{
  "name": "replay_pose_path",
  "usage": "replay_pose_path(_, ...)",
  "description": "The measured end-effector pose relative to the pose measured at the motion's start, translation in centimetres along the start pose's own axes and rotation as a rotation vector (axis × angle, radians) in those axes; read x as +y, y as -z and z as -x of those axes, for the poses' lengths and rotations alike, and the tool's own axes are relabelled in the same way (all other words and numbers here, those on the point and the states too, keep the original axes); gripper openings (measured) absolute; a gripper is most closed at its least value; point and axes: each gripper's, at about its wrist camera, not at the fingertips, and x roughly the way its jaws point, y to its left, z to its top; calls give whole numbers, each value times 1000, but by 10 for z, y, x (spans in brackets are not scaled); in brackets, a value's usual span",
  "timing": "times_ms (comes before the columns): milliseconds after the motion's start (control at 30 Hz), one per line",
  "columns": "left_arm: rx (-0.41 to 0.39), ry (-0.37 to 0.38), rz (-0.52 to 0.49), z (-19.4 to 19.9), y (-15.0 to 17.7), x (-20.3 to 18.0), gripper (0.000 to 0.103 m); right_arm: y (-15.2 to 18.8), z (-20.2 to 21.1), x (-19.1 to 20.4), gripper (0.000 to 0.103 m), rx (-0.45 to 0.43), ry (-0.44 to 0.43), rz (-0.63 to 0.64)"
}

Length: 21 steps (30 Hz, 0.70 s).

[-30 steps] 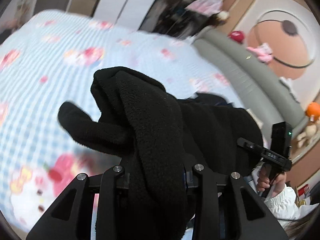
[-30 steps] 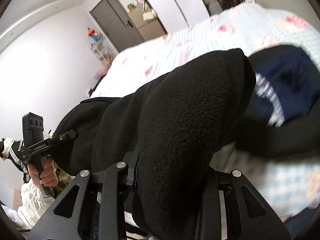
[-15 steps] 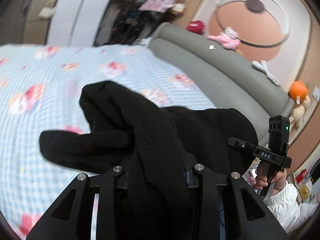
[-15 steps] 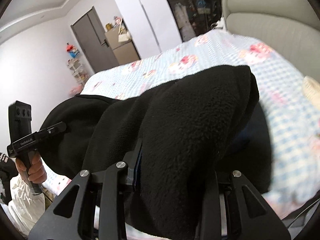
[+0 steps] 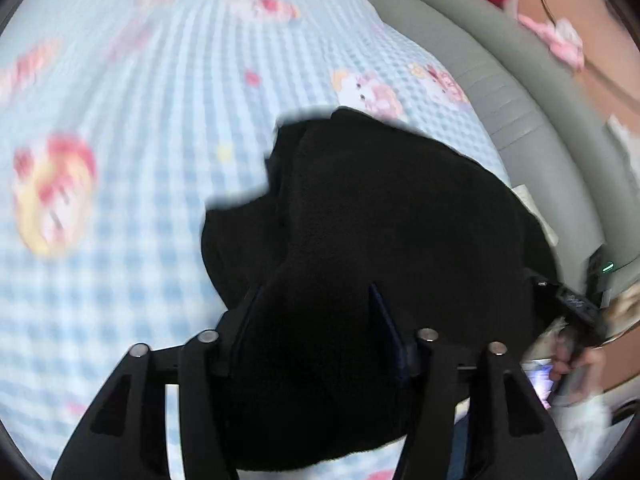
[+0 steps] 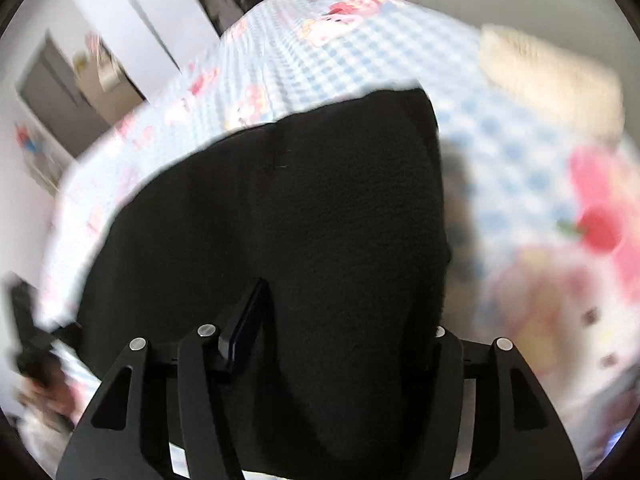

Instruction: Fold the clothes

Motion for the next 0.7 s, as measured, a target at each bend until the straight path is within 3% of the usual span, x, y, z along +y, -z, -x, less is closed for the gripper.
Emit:
replay_pose_path(67,-83,-12,-32,24,0,-6,57,-2,25,5,60,-78,-17,30)
replay_pose_path(133,-191,-51,-103,51,-6,-26,57,-9,55,15,61,-162,32,57)
replay_pose_path(233,-304,-72,-228,74,-14,-67,62,-12,109,43,62,-327,253,128)
replay_pose_path(267,-287,-65,-280,69,-16,-82,62,-9,118,58,64,-367,305,151)
replay_pose_path(333,-235,-56,-327,46,-18,-100,62,-13,125,80,66,-407,274,187)
replay_pose_path(367,-218,-66,-334,30,-17,-103,62,-9,123,84,66,-401,228,200)
replay_pose_path(433,-193,-105,-334,-4,-17,-109,62,12,102,69,64,-315,50,209)
replay_pose_path(467,-188,-137,-311,-19,-17,-106,62,21,89,61,64,-274,0,209)
replay_pose_path(533,-179,-202,-261,-49,-16,-97,73,34,58,43,64,-208,25,203)
replay_pose_path(600,-179,-205,-217,-64,-13,-88,76,50,32,32,65,-181,93,243)
replay_pose_path(700,-198,-214,-202,-74,-9,-77,81,56,15,30,65,-209,141,279)
